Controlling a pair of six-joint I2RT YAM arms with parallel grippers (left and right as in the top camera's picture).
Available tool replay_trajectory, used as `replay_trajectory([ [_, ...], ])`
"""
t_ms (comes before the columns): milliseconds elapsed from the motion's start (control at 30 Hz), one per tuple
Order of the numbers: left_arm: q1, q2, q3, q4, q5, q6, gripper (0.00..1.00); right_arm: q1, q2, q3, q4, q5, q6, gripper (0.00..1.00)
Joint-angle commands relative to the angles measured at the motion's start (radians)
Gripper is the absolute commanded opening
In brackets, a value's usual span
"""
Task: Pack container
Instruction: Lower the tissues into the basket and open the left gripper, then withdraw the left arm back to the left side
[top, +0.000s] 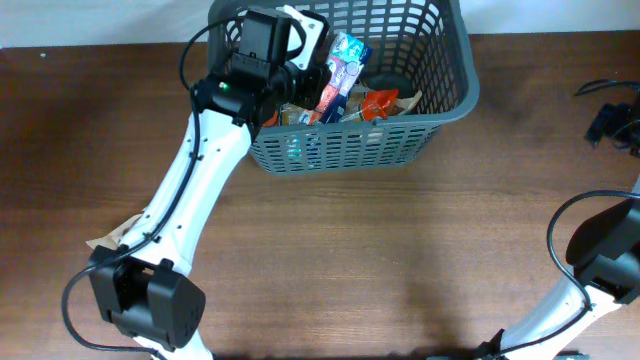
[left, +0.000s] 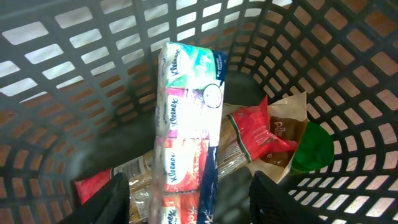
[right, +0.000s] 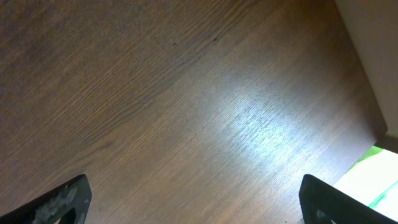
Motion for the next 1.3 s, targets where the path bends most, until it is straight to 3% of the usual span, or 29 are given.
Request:
replay_trajectory([
  [0,0.050,-0.093,0.071,-0.014,-0.018,0.011,0.48,-0.003,-0.006,-0.005,0.001,-0.002,0.015,0.99],
  [267,0.250,-0.329,0.162,-0.158,-0.084,-0.018,0.54,-0.003,-0.006,-0.005,0.001,-0.002,0.015,0.99],
  [400,0.384,-0.442,0.162,-0.236,-0.084,-0.085,0.84,-0.003,-0.006,-0.005,0.001,-0.002,0.015,0.99],
  [500,0.472,-0.500,0.162,-0.329,-0.085,-0.158,0.87,-0.003,-0.006,-0.005,0.001,-0.002,0.015,0.99],
  [533,0.496,-0.514,0.162,-0.361,-0.085,-0.184,0.93,-0.003,-0.006,-0.005,0.001,-0.002,0.015,0.99],
  [667,0.582,-0.560,0.161,-0.505,-0.089,-0.282,0.97,-0.003,-0.006,-0.005,0.001,-0.002,0.015,0.99],
  [800,0.638,-0.579,0.161,-0.651,-0.183,-0.377,0.99,-0.003,-0.006,-0.005,0.001,-0.002,0.015,0.99],
  [1000,0.673,-0.579,0.134,-0.863,-0.301,-0.678,0.99,-0.003,-0.006,-0.005,0.001,-0.002,0.015,0.99],
  [1133,0.674,-0.579,0.050,-1.015,-0.399,-1.149,0.99,-0.003,-0.006,-0.005,0.001,-0.002,0.015,0.99],
  [1267,0.674,-0.581,-0.093,-1.001,-0.391,-1.443,0.99,-0.003,-0.006,-0.005,0.001,-0.002,0.014,0.99],
])
